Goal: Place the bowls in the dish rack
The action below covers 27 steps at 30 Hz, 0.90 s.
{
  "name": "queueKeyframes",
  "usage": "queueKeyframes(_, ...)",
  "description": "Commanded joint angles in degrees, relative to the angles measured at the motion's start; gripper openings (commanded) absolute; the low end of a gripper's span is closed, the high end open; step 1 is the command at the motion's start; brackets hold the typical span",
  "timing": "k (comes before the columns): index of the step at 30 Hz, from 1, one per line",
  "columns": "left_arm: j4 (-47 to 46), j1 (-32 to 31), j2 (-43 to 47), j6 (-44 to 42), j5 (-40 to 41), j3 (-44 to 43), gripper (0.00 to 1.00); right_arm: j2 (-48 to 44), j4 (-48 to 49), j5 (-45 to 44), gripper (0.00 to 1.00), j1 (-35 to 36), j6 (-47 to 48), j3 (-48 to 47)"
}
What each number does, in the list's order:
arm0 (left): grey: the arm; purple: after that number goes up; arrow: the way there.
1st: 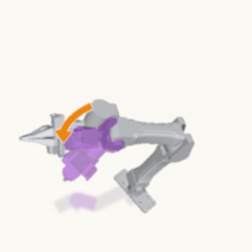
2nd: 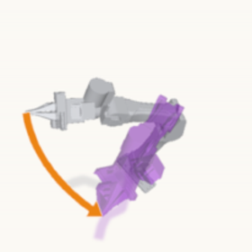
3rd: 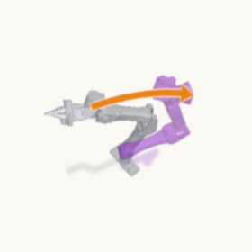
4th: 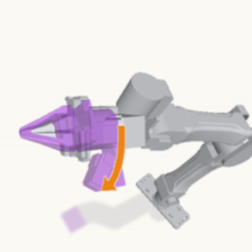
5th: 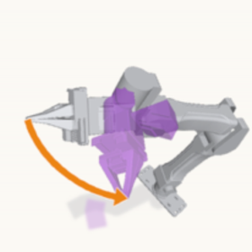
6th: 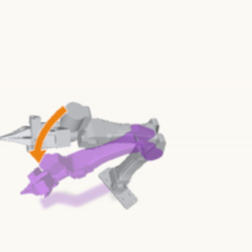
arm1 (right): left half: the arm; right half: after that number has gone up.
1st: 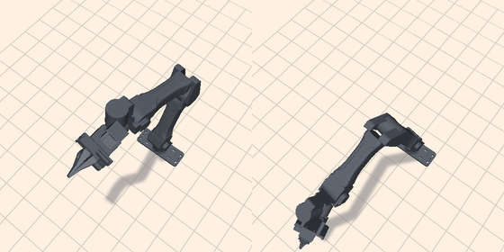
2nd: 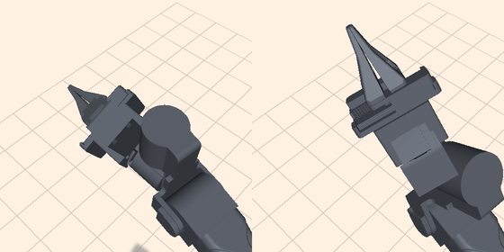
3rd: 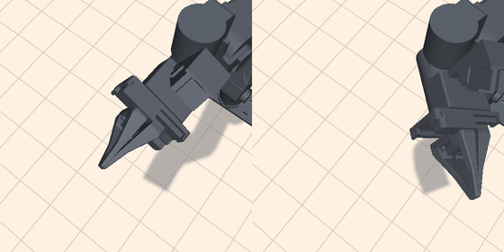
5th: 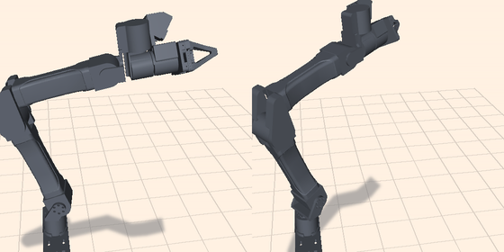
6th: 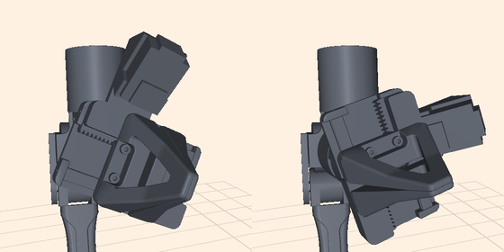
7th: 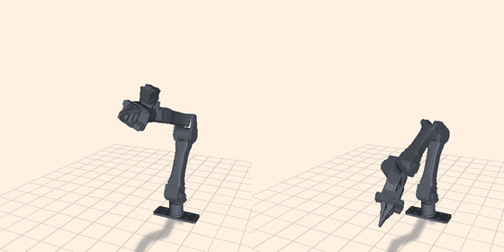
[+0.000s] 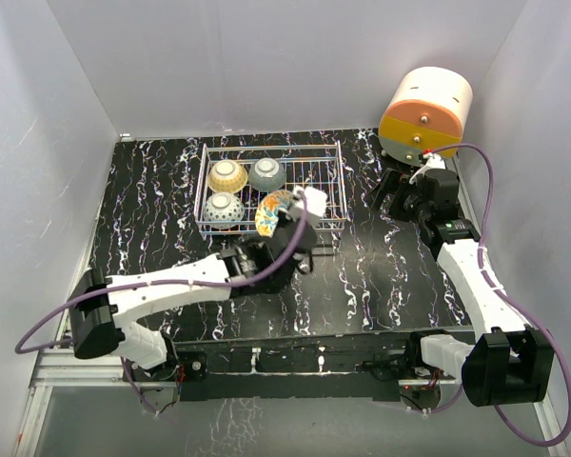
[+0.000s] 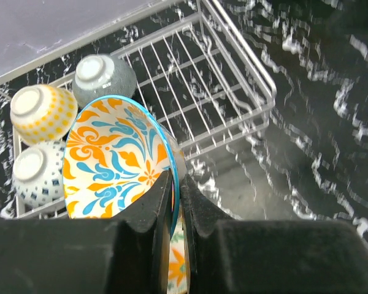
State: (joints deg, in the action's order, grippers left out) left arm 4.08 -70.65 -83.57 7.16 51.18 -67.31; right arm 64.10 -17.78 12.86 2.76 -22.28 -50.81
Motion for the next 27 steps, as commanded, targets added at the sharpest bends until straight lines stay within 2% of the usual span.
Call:
queueKeyframes(1,-10.08,8.01,6.78,1.66,-11.89,-0.06,0.00,-1.72,2.60,0.45,1.00,-0.34,-0.27,-2.91)
queueKeyframes(4,-12.85,12.24,6.53,4.22,-20.01,-0.72,0.00,-1.74,2.45,0.43,1.00,-0.32,-0.22,-3.07)
queueKeyframes(12,-19.66,20.28,2.68,13.60,-35.00,0.51,0.00,-0.75,2.41,0.84,1.00,-0.43,-0.06,-3.14)
queueKeyframes(21,-33.64,34.45,-1.20,29.32,-54.03,6.89,0.00,0.32,2.40,0.53,1.00,-0.50,0.30,-2.96)
queueKeyframes(27,-44.90,38.46,-6.27,38.57,-62.55,9.06,0.00,0.79,2.40,-0.02,1.00,-0.49,0.73,-2.71)
